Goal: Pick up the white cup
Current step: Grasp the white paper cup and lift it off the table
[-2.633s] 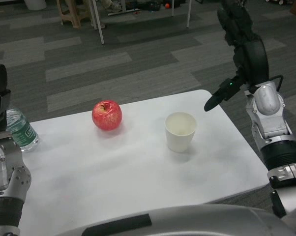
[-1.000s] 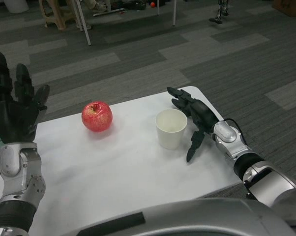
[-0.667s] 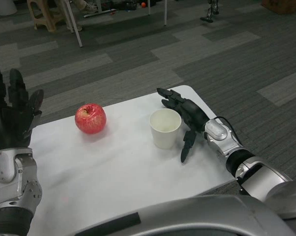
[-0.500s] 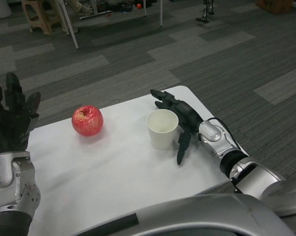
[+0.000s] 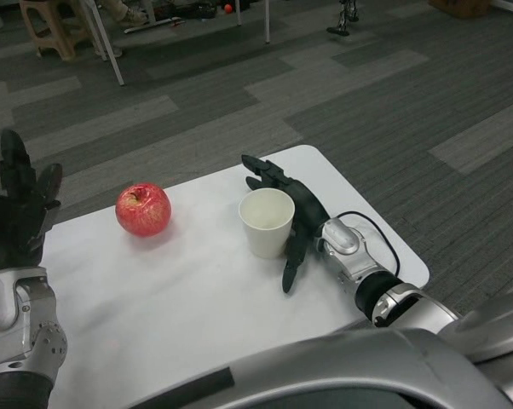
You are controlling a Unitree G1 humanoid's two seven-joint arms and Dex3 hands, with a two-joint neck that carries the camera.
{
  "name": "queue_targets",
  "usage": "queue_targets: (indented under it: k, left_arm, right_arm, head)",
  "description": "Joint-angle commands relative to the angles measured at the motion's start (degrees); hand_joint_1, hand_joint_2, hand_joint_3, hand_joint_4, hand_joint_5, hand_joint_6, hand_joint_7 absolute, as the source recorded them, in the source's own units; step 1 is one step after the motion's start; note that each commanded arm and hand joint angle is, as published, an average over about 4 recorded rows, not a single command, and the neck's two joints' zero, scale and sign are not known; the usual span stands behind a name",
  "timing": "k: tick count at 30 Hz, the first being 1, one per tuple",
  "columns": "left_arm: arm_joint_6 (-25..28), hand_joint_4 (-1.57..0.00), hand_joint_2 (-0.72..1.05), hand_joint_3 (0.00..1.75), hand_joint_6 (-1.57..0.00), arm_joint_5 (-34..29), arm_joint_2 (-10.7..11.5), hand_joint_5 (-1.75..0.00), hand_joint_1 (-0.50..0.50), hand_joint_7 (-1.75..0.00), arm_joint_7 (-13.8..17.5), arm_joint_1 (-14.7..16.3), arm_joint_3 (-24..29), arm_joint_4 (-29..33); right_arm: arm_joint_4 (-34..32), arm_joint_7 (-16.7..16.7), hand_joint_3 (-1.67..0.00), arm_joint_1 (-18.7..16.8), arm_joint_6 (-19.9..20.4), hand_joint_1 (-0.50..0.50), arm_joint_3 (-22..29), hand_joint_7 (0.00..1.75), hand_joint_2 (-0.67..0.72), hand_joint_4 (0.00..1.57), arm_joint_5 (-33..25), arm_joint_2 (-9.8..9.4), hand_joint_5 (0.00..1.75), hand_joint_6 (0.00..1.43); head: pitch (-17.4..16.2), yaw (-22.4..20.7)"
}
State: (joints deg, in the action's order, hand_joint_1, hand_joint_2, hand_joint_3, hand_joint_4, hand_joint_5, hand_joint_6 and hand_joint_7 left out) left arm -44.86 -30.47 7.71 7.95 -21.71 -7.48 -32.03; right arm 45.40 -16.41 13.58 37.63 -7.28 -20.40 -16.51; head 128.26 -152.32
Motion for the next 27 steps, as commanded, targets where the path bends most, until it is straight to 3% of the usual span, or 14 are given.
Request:
queue_targets:
  k: [1,12,14,15,17,18,19,21,23,27]
  left_arm:
    - [-0.4,0.0,1.05,0.09,0.0,-0.2,0.3,0.0,-0.5,-0.07,0.2,-0.7,0.1,-0.5]
    - [-0.4,0.0,1.05,0.04,0.0,-0.4,0.3,0.0,-0.5,-0.07,0.2,-1.0,-0.3,-0.6]
    - [-0.4,0.0,1.05,0.04,0.0,-0.4,0.3,0.0,-0.5,-0.07,0.2,-1.1,-0.3,-0.8]
    - [-0.4,0.0,1.05,0.07,0.0,-0.4,0.3,0.0,-0.5,-0.07,0.2,-1.1,-0.4,-0.8]
    - [-0.4,0.0,1.05,0.09,0.0,-0.4,0.3,0.0,-0.5,-0.07,0.2,-1.1,-0.4,-0.8]
    - [-0.4,0.0,1.05,0.09,0.0,-0.4,0.3,0.0,-0.5,-0.07,0.2,-1.1,-0.4,-0.8]
    - [-0.4,0.0,1.05,0.09,0.0,-0.4,0.3,0.0,-0.5,-0.07,0.2,-1.1,-0.4,-0.8]
    - [-0.4,0.0,1.05,0.09,0.0,-0.4,0.3,0.0,-0.5,-0.07,0.2,-1.1,-0.4,-0.9]
    - [-0.4,0.0,1.05,0.09,0.0,-0.4,0.3,0.0,-0.5,-0.07,0.2,-1.1,-0.4,-1.0]
    - [-0.4,0.0,1.05,0.09,0.0,-0.5,0.3,0.0,-0.5,-0.07,0.2,-1.1,-0.3,-1.0]
  right_arm:
    - [0.2,-0.2,-0.08,-1.4,-0.8,-0.5,0.7,0.07,0.66,0.0,0.1,1.13,0.0,0.0]
    - [-1.5,-0.2,-0.08,-3.4,-0.7,-0.46,3.7,0.09,0.65,0.0,0.1,3.32,0.0,0.0]
    - [-1.3,-0.2,-0.12,-3.4,-0.7,-0.42,3.7,0.16,0.58,0.04,0.1,3.32,0.0,0.0]
    - [-1.3,-0.1,-0.2,-3.4,-0.7,-0.38,3.7,0.28,0.52,0.19,0.1,3.32,0.12,0.04]
    - [-1.2,0.3,-0.38,-3.4,-0.7,-0.27,3.6,0.58,0.44,0.69,0.1,3.28,0.46,0.25]
    - [-1.2,0.5,-0.48,-3.4,-0.6,-0.21,3.6,0.77,0.39,1.03,0.1,3.21,0.7,0.46]
    - [-1.2,0.6,-0.54,-3.4,-0.6,-0.16,3.5,0.91,0.38,1.26,0.1,3.15,0.82,0.69]
    - [-1.2,0.7,-0.71,-3.5,-0.6,-0.04,3.4,1.2,0.31,1.53,0.1,2.99,1.02,1.09]
    - [-1.2,0.7,-0.93,-3.6,-0.6,0.05,3.2,1.48,0.28,1.57,0.1,2.86,1.21,1.29]
    - [-1.1,0.6,-1.15,-4.1,-0.6,0.17,2.5,1.66,0.3,1.57,0.2,2.34,1.53,1.37]
  head:
    - [-0.2,0.1]
    - [-0.6,0.2]
    - [-0.8,0.1]
    - [-0.9,0.0]
    - [-1.0,-0.1]
    - [-1.0,-0.1]
    - [-1.1,-0.3]
    - [-1.1,-0.4]
    - [-1.1,-0.5]
    - [-1.3,-0.8]
